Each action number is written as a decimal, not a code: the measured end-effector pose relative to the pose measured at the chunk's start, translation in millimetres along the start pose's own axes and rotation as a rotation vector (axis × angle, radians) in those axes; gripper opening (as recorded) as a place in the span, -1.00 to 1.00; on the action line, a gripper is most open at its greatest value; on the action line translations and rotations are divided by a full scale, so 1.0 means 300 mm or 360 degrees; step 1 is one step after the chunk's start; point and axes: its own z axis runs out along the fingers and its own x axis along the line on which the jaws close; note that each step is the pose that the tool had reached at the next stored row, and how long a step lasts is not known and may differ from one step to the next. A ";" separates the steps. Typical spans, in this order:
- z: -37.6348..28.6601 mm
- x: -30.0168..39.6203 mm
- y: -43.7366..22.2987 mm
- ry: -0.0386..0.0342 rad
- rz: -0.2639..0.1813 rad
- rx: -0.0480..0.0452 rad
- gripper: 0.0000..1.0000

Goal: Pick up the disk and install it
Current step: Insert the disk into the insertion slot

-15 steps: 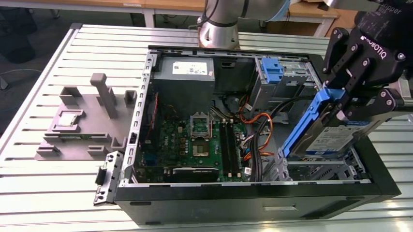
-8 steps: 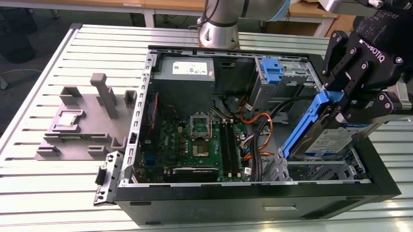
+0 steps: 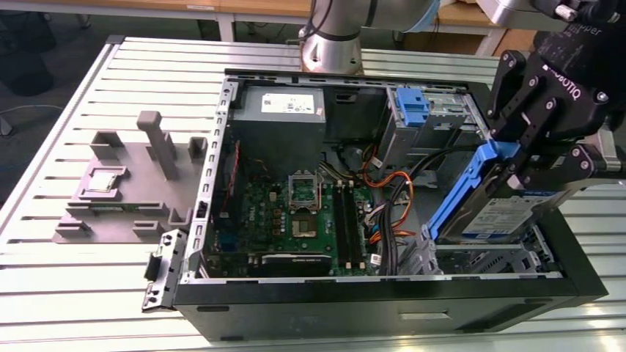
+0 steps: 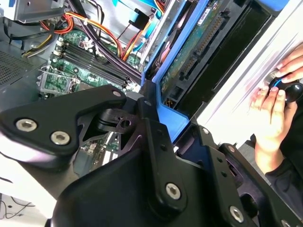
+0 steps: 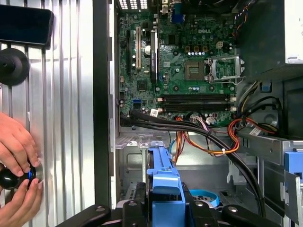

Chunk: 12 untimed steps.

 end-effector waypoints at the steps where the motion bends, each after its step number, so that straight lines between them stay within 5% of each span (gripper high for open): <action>1: 0.001 0.001 0.000 0.0000 0.0000 0.0000 -0.26; 12: 0.017 0.009 0.000 0.0000 0.0000 0.0000 -0.26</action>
